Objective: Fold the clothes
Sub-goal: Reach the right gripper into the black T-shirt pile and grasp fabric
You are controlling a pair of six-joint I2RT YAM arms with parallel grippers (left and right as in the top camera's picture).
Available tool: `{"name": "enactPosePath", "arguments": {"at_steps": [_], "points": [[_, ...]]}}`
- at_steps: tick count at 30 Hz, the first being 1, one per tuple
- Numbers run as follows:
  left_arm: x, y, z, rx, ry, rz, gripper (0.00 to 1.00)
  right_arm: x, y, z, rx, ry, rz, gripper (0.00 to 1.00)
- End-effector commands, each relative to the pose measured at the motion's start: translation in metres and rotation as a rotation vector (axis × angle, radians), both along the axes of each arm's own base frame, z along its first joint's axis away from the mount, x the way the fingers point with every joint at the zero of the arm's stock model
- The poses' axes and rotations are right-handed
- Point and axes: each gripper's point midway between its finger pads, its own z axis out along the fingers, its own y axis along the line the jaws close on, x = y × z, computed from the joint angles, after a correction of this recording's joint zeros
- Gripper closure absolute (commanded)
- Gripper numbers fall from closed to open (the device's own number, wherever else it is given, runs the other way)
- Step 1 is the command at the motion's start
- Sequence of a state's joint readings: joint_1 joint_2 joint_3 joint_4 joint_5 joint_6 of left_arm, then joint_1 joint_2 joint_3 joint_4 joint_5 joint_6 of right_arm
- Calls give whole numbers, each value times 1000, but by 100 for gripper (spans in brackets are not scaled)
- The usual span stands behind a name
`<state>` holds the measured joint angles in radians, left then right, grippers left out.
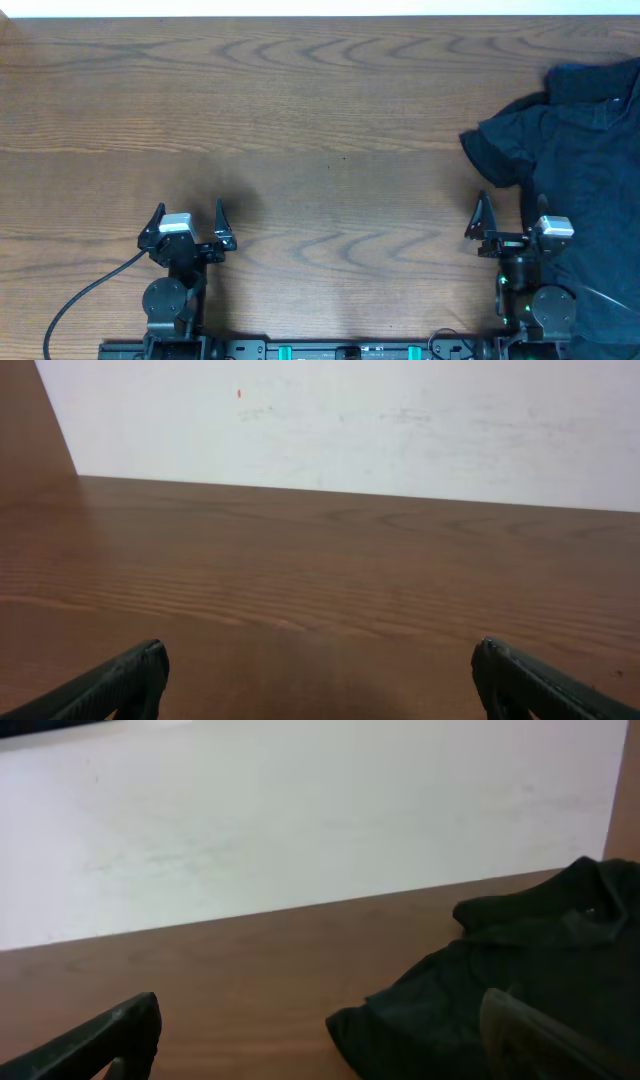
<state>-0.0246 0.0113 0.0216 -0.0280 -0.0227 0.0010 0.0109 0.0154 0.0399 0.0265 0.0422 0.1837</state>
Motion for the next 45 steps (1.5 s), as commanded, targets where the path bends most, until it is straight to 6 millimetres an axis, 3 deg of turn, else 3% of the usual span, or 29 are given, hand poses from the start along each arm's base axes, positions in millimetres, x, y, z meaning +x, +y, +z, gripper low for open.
{"name": "enactPosePath", "arguments": {"at_steps": [1,5,11,15,19,23,27,32,33,34,35,37,45], "points": [[-1,1,-17,13,54,9,2,-9,0,50,27,-89,1,1],[-1,1,-17,13,54,9,2,-9,-1,97,16,-90,-5,1],[-1,1,-17,13,54,9,2,22,-9,120,9,95,-59,1],[-1,1,-17,13,54,9,2,53,-20,120,-51,268,-123,1],[-1,1,-17,13,54,9,2,80,-38,104,-65,474,-196,1],[-1,1,-17,13,54,9,2,105,-54,71,-53,684,-214,1],[-1,1,-17,13,54,9,2,127,-49,33,-2,819,-129,1],[-1,1,-17,13,54,9,2,136,-50,-5,6,928,-123,2],[-1,1,-17,13,54,9,2,138,-52,-12,13,942,-128,12],[-1,1,-17,13,54,9,2,141,-54,-19,33,955,-139,33],[-1,1,-17,13,54,9,2,144,-57,-25,59,963,-155,46],[-1,1,-17,13,54,9,2,148,-59,-36,94,978,-174,62],[-1,1,-17,13,54,9,2,171,-64,-105,182,1078,-219,58]]}}
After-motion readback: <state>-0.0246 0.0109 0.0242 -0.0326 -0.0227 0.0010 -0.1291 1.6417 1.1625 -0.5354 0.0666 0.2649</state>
